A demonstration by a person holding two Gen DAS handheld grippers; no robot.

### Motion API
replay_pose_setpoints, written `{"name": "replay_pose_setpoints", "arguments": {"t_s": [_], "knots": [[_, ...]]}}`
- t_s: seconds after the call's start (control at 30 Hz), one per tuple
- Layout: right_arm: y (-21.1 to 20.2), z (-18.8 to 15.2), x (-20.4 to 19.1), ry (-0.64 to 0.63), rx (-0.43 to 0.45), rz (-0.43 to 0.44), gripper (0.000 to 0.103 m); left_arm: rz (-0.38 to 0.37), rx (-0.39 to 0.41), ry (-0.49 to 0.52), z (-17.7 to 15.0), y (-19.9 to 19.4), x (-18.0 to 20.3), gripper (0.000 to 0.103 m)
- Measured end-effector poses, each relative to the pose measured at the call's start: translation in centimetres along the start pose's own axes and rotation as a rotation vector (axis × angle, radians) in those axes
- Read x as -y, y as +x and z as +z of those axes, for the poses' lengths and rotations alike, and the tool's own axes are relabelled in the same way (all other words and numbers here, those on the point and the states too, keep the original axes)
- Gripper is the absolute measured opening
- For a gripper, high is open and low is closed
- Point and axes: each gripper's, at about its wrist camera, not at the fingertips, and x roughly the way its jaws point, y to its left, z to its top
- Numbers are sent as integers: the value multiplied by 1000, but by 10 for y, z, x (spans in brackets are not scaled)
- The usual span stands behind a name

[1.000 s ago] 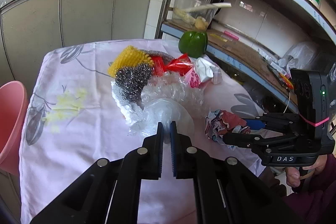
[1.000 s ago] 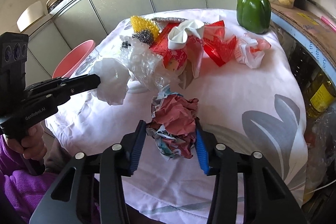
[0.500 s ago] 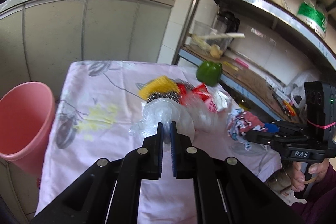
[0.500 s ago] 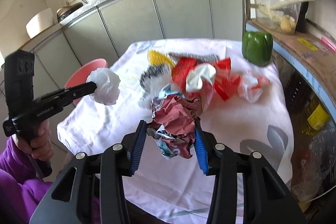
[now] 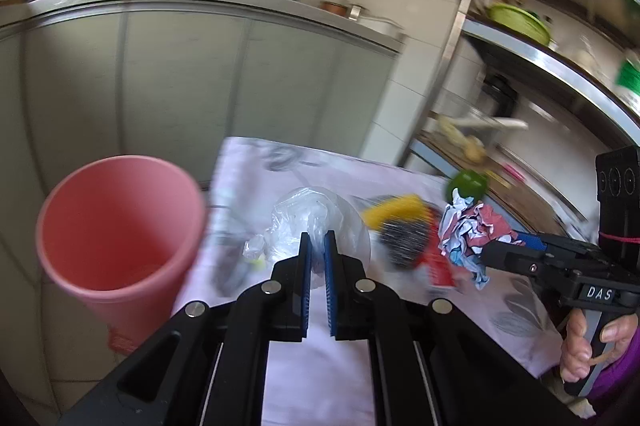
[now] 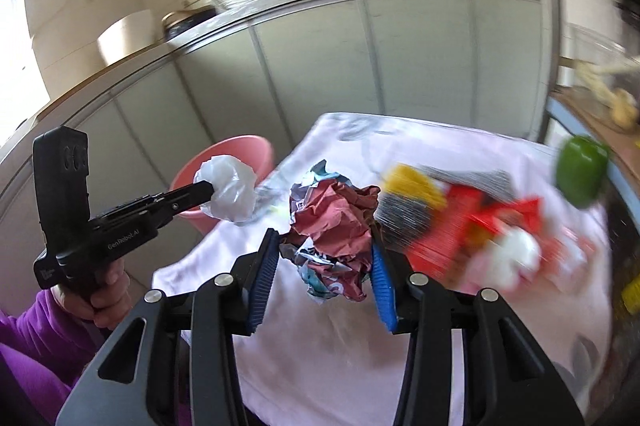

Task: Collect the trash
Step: 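Carry both items over the pink bucket and open both tools to drop them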

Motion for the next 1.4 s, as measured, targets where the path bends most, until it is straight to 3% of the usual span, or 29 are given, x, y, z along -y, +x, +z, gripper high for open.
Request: {"name": "replay_pose_setpoints", "arguments": {"t_s": [0.3,0.6,0.83,1.13,1.4], "knots": [[86,42,-72,-123,-52,134,45,197,40,-125,3,-7,-76,6],[172,60,-122,-151,-153,198,45,362,8,-130,-1,8,-117,6],[217,61,-131,-138,-217,177,45,394,-49,-161,-11,28,-137,7],[237,59,-124,-93,-243,151,50,410,-62,-178,-19,35,-142,10],[243,59,-123,-89,-263,157,58,417,-86,-212,-22,35,-146,27]]}}
